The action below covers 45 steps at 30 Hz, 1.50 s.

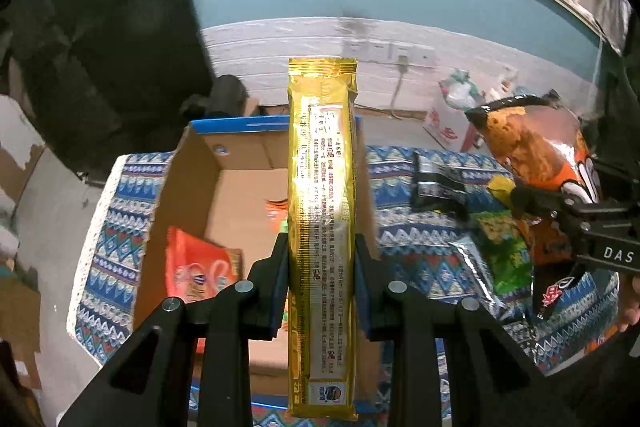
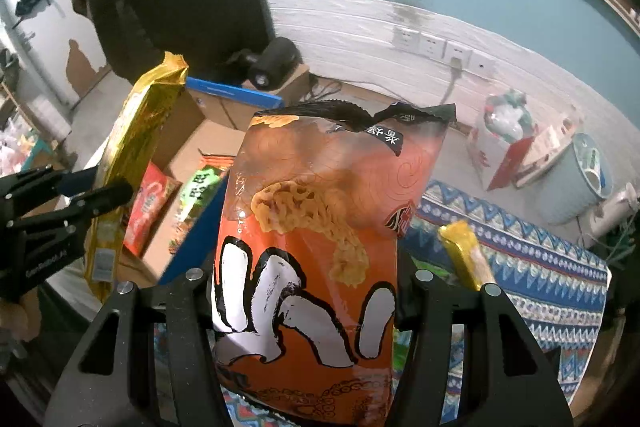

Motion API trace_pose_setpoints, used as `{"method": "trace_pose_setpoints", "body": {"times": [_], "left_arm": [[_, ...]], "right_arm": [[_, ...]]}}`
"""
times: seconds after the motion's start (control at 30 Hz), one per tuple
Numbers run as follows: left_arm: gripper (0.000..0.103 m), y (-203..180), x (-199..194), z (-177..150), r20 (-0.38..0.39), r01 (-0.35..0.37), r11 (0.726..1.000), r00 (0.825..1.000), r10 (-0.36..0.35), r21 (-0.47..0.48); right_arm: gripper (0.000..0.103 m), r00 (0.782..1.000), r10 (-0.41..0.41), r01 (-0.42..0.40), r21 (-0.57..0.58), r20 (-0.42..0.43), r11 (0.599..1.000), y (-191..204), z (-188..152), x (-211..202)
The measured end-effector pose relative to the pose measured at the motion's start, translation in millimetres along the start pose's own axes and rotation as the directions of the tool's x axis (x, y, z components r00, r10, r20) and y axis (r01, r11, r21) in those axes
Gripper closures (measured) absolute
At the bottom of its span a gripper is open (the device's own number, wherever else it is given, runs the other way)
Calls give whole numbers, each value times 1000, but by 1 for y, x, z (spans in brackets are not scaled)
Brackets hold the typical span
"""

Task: Organize snacks
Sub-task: 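Carry the wafer bar and chip bag into the cardboard box and release both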

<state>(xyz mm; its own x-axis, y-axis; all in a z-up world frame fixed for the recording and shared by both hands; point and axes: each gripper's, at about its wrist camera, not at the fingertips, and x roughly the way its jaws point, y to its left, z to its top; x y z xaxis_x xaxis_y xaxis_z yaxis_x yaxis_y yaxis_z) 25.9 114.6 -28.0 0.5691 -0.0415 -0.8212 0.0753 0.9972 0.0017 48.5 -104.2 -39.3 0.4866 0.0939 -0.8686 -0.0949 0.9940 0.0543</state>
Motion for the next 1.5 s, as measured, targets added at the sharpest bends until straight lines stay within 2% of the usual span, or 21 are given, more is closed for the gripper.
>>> {"method": "trace_pose_setpoints", "body": {"times": [0.43, 0.77, 1.1, 1.17, 1.23, 1.27, 1.5], "left_arm": [[74, 66, 23, -7, -39, -83, 993, 996, 80, -88], [74, 96, 50, -19, -102, -96, 987, 991, 83, -131], [73, 111, 63, -25, -146, -103, 981, 986, 79, -166], [67, 110, 60, -25, -147, -118, 981, 985, 95, -155], [50, 111, 58, -25, -145, -129, 979, 984, 107, -155], [46, 113, 55, -25, -142, -134, 978, 983, 112, -158], [40, 125, 38, -29, -133, -163, 970, 981, 140, -181]], "right_arm": [[46, 999, 38, -39, -58, -21, 998, 46, 34, 36], [46, 996, 80, -85, -110, -45, 990, 95, 56, 66], [46, 991, 105, -116, -144, -80, 983, 124, 60, 85], [46, 991, 107, -119, -150, -84, 981, 128, 60, 88], [46, 990, 110, -122, -153, -88, 981, 130, 61, 90], [46, 990, 112, -125, -153, -91, 980, 131, 61, 91], [46, 987, 118, -136, -164, -113, 977, 138, 63, 102]]}}
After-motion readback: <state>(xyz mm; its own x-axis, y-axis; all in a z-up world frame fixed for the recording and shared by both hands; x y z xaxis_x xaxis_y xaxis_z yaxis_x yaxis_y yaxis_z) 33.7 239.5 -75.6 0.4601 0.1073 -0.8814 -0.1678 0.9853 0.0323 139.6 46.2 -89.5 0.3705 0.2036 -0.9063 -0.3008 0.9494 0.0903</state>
